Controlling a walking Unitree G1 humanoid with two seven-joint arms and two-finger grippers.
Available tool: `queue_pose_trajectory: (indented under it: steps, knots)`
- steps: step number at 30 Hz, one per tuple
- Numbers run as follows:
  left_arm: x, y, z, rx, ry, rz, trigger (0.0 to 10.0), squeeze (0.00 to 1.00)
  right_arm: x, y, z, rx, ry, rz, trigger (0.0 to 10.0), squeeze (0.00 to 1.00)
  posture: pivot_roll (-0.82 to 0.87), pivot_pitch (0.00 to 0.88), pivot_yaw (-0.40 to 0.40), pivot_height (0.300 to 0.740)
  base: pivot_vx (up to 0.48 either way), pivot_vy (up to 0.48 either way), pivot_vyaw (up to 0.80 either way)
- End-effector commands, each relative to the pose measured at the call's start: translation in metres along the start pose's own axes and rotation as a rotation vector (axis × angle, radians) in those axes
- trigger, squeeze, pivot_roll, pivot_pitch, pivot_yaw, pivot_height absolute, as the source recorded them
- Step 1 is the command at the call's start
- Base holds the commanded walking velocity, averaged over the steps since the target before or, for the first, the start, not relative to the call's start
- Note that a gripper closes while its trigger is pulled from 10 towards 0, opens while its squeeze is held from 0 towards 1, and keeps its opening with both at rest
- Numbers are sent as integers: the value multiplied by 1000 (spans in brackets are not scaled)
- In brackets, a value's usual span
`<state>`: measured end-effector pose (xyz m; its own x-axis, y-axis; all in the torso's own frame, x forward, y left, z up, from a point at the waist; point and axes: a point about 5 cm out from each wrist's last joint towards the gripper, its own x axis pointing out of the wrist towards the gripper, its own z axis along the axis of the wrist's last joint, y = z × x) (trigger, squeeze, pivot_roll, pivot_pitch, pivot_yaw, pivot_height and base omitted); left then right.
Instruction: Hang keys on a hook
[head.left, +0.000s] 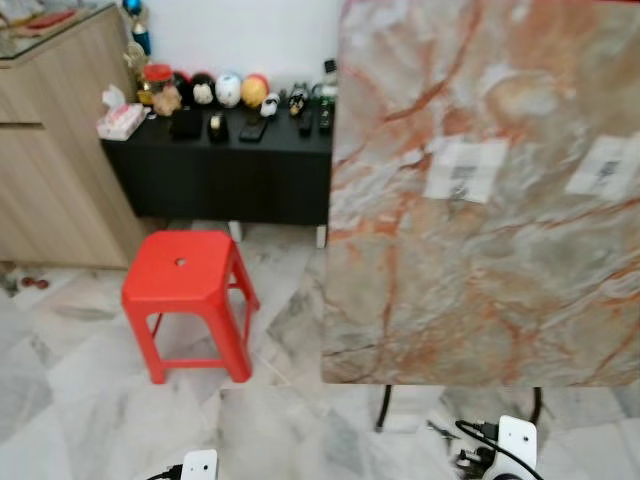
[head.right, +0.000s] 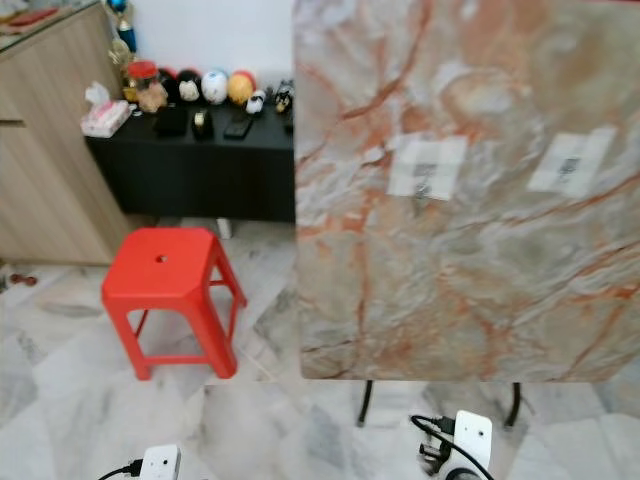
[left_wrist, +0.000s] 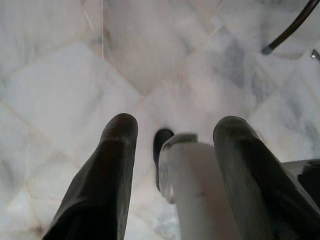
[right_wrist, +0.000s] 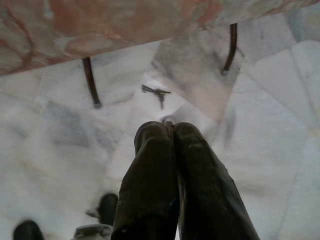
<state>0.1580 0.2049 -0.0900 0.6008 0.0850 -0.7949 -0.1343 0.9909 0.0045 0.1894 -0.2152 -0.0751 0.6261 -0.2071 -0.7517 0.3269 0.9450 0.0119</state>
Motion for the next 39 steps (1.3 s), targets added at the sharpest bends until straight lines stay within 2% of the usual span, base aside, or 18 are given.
queue_pose_trajectory:
  steps: [1,13,19,23,25,31,34,39]
  knots:
    - [0,-1,-2,-23,7,3,10000,0,1,-2,7,9,-27,-11,10000,0,45,15,-66,740,0,-371,0]
    - [1,1,4,-50,-21,18,10000,0,6,6,43,61,-144,-7,10000,0,49,49,-72,740,0,-27,0]
    - [1,1,6,-53,-29,23,10000,0,7,9,69,58,-260,-29,10000,0,45,60,-66,740,0,0,0]
    - [1,2,7,-51,-33,24,10000,0,4,8,96,-100,-401,-114,10000,0,46,67,-62,740,0,0,0]
    - [1,2,8,-52,-37,24,10000,0,0,9,119,-199,-511,-177,10000,0,46,69,-60,740,0,0,0]
    - [2,4,10,-55,-45,24,10000,0,-10,11,159,-309,-697,-299,10000,0,47,71,-57,740,0,0,0]
    - [2,5,10,-58,-45,27,10000,0,-20,15,186,-454,-840,-428,10000,0,51,71,-55,740,0,0,0]
    - [1,6,10,-61,-45,29,10000,0,-28,19,204,-509,-932,-505,10000,0,52,71,-55,740,0,0,0]
